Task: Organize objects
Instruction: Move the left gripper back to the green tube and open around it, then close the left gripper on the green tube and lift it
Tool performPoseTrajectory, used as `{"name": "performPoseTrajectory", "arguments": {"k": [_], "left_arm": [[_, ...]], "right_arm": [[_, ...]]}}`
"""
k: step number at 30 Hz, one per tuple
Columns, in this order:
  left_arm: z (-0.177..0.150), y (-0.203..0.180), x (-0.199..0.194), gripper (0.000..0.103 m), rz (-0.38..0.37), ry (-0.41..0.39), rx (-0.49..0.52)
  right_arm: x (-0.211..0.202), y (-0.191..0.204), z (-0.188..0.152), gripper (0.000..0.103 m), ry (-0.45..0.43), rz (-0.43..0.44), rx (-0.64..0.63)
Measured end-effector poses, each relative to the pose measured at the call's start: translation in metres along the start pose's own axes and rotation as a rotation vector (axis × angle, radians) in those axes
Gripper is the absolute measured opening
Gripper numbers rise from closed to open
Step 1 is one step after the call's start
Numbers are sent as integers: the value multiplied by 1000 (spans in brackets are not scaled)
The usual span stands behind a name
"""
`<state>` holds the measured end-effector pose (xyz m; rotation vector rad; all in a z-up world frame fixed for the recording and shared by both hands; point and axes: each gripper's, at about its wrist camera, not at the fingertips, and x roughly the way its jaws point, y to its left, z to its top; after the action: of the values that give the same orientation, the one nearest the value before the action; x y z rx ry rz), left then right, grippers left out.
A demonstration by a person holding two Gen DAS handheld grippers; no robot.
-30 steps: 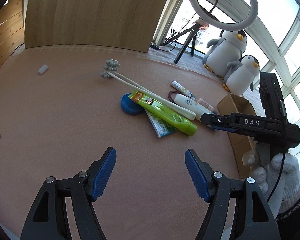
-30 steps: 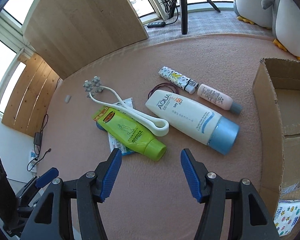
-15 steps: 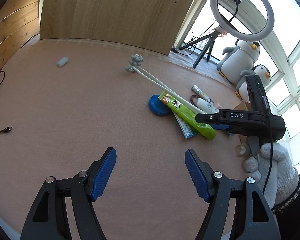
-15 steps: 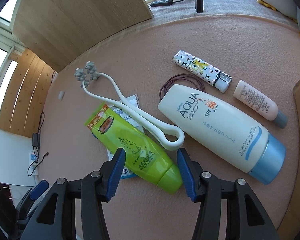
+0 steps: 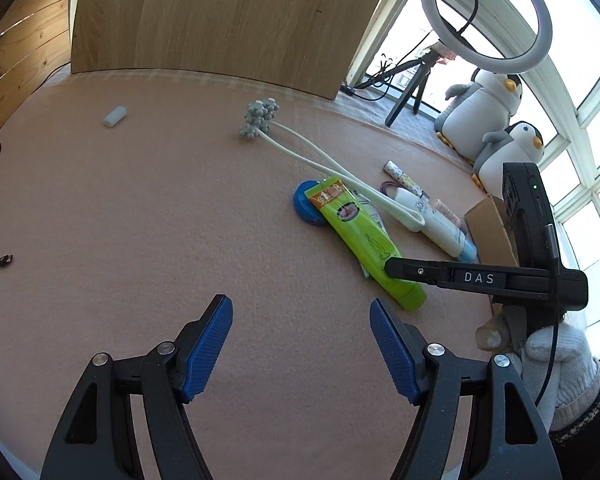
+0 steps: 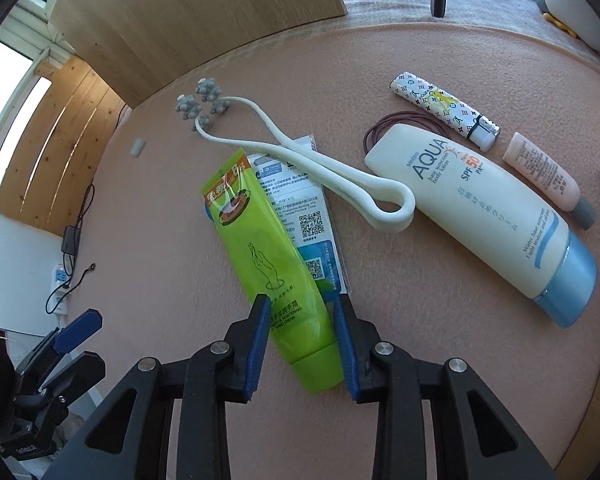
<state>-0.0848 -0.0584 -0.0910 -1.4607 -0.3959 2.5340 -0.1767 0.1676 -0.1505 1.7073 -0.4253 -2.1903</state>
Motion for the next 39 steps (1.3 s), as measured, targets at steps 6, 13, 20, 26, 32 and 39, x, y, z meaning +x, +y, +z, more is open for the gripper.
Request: {"name": "performPoseTrajectory", "arguments": {"k": [6,13,20,26,32,39], "left_arm": [[0,-7,8,74,-5,15,16],[-6,-12,16,74,-10,36,36],[-23,-5,17,74,-5,72,38],[-39,-15,25,74,-57,114,57],[-51,-44,39,75,-122,169,112],[-53,-59,54,75,-168,207,104]], "right_arm": [[-5,0,-31,29,12,46,30],[-9,4,-68,29,17,58,61],[-12,1,-82,29,33,131,111],[-19,-7,-75,29,15,127,124],[-15,0,-67,33,47,130,80],[-8,7,-62,39,87,140,49]]}}
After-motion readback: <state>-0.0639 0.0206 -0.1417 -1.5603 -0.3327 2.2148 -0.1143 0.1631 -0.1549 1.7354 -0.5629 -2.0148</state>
